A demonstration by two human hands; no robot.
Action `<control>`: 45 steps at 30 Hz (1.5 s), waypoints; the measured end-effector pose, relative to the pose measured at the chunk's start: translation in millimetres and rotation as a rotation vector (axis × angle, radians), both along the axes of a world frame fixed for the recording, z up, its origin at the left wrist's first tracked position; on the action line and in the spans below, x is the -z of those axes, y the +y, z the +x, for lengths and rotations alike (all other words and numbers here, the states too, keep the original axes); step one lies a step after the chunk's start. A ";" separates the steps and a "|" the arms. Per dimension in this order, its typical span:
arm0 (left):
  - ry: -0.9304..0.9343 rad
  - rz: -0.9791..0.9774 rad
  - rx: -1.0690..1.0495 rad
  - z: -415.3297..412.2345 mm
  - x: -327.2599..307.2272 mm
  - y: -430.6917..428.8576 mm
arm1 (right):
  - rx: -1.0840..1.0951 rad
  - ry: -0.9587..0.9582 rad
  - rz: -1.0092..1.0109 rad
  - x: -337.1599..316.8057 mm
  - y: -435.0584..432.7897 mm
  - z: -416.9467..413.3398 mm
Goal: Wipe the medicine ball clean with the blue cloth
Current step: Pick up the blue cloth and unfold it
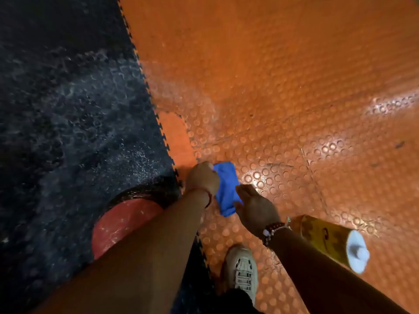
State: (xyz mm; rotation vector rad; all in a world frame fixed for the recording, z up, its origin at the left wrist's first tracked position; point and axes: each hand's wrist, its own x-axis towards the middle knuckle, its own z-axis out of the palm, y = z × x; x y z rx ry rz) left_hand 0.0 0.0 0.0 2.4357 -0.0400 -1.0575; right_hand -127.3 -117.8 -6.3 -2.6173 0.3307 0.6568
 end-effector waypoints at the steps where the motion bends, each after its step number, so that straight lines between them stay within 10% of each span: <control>1: 0.018 0.014 -0.009 2.4 13.7 -4.0 | -0.007 0.018 -0.004 17.0 1.5 -0.4; 20: -0.018 0.170 0.179 39.1 99.2 -25.6 | -0.243 -0.180 -0.330 111.3 1.7 5.8; 28: 0.058 -0.116 -0.043 59.9 48.6 -5.6 | 0.128 -0.280 0.028 56.6 -21.8 31.4; 45: -0.265 -0.327 -0.038 42.1 -105.6 135.6 | -0.193 -0.193 0.223 -117.2 2.9 110.8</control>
